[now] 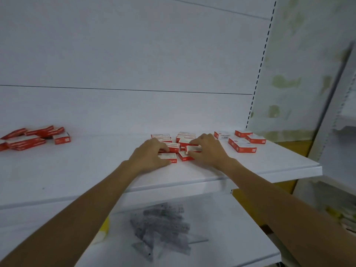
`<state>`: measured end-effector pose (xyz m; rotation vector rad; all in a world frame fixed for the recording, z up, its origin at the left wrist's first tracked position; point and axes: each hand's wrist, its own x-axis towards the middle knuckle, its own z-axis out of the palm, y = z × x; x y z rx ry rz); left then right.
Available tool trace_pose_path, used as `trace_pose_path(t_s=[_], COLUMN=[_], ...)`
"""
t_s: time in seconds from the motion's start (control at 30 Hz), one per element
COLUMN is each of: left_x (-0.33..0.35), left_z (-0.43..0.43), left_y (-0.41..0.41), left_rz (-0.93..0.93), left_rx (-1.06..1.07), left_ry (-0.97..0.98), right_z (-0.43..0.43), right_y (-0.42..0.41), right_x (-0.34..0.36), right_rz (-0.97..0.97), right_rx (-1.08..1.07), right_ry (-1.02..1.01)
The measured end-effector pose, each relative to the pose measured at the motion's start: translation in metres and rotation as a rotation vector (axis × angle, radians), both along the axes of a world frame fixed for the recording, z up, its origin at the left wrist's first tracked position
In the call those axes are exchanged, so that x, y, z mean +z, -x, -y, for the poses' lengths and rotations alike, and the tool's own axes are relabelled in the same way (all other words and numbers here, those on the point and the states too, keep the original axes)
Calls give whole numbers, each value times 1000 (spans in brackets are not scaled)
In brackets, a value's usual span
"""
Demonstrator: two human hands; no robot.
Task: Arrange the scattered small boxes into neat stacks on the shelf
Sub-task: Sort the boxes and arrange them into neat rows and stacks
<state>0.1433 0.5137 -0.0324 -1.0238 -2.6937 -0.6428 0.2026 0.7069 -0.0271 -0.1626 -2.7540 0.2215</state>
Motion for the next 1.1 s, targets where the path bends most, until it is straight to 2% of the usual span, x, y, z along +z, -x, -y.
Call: trace_pose_path(t_s=[0.2,0.3,0.57,0.77,0.97,1.1], left_x=[4,2,4,16,22,15], left_z=[31,71,216,323,403,433], left_y=[6,15,29,55,99,123], left_rz=[6,1,47,28,4,28], left_rx=[86,154,314,380,363,323], left_ry=[-54,-55,-106,-93,-108,-81], right_z=[34,66,193,302,374,398], right_y=[17,34,86,125,165,189], right_x=[9,10,6,13,16,5], right_rz=[-176,-193,-90,-50,-89,-34], right_rx=[141,214,380,474,469,442], right_ry=[34,63,155,140,133,147])
